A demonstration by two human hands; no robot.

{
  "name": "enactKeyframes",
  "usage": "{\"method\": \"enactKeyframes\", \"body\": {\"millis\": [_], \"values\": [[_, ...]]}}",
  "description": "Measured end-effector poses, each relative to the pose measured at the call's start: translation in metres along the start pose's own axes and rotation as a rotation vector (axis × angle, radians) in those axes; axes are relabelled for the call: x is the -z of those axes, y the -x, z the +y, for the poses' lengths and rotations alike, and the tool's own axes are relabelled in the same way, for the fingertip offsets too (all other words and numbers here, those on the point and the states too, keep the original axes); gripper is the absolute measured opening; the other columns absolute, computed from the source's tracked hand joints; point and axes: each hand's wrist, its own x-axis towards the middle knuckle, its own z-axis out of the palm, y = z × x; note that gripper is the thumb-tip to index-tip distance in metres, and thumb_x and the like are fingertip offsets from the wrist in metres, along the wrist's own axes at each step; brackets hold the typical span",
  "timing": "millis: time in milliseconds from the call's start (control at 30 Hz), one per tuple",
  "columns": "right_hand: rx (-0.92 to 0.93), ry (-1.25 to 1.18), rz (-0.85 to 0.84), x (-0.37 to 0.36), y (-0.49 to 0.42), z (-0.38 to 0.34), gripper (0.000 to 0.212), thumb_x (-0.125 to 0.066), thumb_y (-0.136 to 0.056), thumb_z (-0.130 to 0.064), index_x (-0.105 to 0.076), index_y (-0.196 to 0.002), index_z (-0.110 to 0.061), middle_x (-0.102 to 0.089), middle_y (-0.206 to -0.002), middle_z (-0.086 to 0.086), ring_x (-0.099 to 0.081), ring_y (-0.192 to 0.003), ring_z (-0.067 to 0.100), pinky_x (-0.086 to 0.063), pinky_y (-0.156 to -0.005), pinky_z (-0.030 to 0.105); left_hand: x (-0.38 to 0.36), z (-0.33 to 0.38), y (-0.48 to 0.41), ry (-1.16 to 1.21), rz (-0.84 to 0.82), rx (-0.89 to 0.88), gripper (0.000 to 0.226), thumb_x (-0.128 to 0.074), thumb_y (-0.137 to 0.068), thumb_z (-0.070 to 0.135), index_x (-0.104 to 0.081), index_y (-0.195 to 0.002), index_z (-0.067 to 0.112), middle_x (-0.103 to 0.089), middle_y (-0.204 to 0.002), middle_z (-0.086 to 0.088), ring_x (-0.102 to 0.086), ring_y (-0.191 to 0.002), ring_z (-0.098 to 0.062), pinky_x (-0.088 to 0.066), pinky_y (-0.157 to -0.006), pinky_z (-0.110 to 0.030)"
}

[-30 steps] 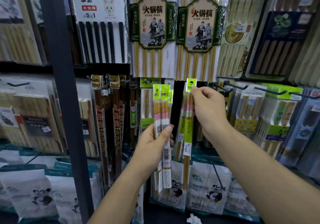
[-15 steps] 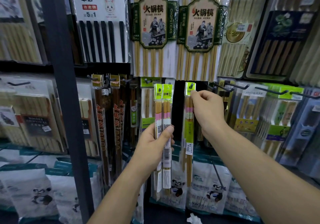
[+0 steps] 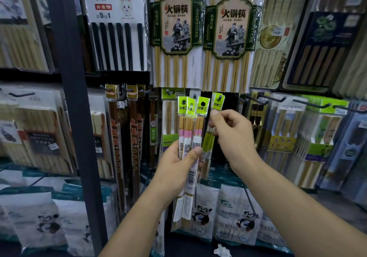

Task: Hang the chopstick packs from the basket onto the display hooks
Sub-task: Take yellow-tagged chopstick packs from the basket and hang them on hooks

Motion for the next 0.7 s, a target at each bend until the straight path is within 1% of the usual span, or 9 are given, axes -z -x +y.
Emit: {"method": "enactKeyframes", "body": {"millis": [67,133,200,267,300,333,433,567,700], "values": [[0.022,-0.001,-0.070,-0.004,0.005,-0.005,0.020,-0.067,-0.097,-0.031,-0.073,-0.083,-0.018,-0.069,-0.078,0.006,-0.060,-0.070,0.010,-0.055,-0.070,0.029,-0.002,0.001,0.000,0.025,-0.028,-0.010,0.025,-0.068,-0.086,0.037,-0.067,-0.107,0.023,-0.075,-0.079,0.011,-0.071,-0.075,-0.003,-0.055,-0.064,-0.018],[0.034,-0.004,-0.097,-0.007,0.007,-0.008,0.023,-0.067,-0.098,-0.028,-0.073,-0.081,-0.013,-0.066,-0.076,0.012,-0.059,-0.069,0.014,-0.055,-0.072,0.037,-0.004,0.002,0.001,0.024,-0.039,-0.015,0.028,-0.066,-0.086,0.036,-0.067,-0.110,0.021,-0.076,-0.080,0.010,-0.071,-0.076,-0.002,-0.055,-0.066,-0.017],[0.026,-0.006,-0.105,-0.007,0.007,-0.011,0.024,-0.065,-0.099,-0.026,-0.072,-0.079,-0.014,-0.067,-0.075,0.011,-0.059,-0.068,0.013,-0.054,-0.068,0.035,-0.005,0.001,0.002,0.013,-0.034,-0.013,0.031,-0.064,-0.087,0.040,-0.065,-0.111,0.021,-0.076,-0.083,0.011,-0.072,-0.078,-0.002,-0.054,-0.067,-0.017],[-0.010,-0.049,-0.090,-0.006,0.005,-0.013,0.028,-0.062,-0.100,-0.023,-0.071,-0.074,-0.020,-0.065,-0.066,0.000,-0.059,-0.062,0.005,-0.049,-0.058,0.021,-0.005,0.001,0.002,-0.008,-0.013,0.006,0.035,-0.059,-0.089,0.048,-0.066,-0.113,0.023,-0.078,-0.089,0.010,-0.073,-0.084,-0.004,-0.055,-0.070,-0.017],[-0.034,-0.077,-0.071,-0.005,0.003,-0.014,0.031,-0.061,-0.101,-0.022,-0.070,-0.071,-0.021,-0.063,-0.062,-0.005,-0.057,-0.059,0.004,-0.046,-0.056,0.018,-0.004,0.001,0.001,-0.023,0.004,0.010,0.039,-0.056,-0.090,0.051,-0.066,-0.113,0.021,-0.078,-0.094,0.011,-0.073,-0.089,-0.005,-0.055,-0.073,-0.016],[-0.057,-0.093,-0.044,-0.003,0.000,-0.015,0.033,-0.060,-0.100,-0.021,-0.070,-0.069,-0.020,-0.062,-0.062,-0.006,-0.056,-0.058,0.004,-0.045,-0.056,0.019,-0.004,0.001,0.001,-0.033,0.023,0.009,0.042,-0.054,-0.091,0.051,-0.066,-0.112,0.017,-0.077,-0.095,0.011,-0.073,-0.091,-0.006,-0.055,-0.075,-0.016],[-0.083,-0.096,0.030,0.002,-0.009,-0.017,0.033,-0.060,-0.100,-0.025,-0.068,-0.070,-0.013,-0.057,-0.066,0.002,-0.051,-0.063,0.013,-0.043,-0.063,0.031,-0.001,0.002,0.000,-0.019,0.063,-0.003,0.048,-0.052,-0.091,0.049,-0.057,-0.099,0.002,-0.065,-0.080,0.001,-0.063,-0.074,-0.014,-0.054,-0.066,-0.023],[-0.069,-0.075,0.071,0.004,-0.017,-0.013,0.038,-0.059,-0.101,-0.028,-0.063,-0.076,0.001,-0.051,-0.069,0.011,-0.047,-0.066,0.021,-0.044,-0.068,0.034,0.000,0.003,0.000,-0.003,0.072,0.010,0.039,-0.051,-0.101,0.041,-0.060,-0.101,0.003,-0.058,-0.072,0.003,-0.056,-0.064,-0.014,-0.052,-0.062,-0.026],[-0.060,-0.019,0.077,0.003,-0.022,-0.009,0.038,-0.059,-0.099,-0.029,-0.062,-0.077,0.001,-0.050,-0.067,0.010,-0.046,-0.064,0.019,-0.043,-0.065,0.034,-0.002,0.003,0.001,0.018,0.057,0.027,0.025,-0.049,-0.107,0.030,-0.066,-0.115,0.014,-0.060,-0.070,0.003,-0.056,-0.061,-0.013,-0.052,-0.057,-0.025]]}}
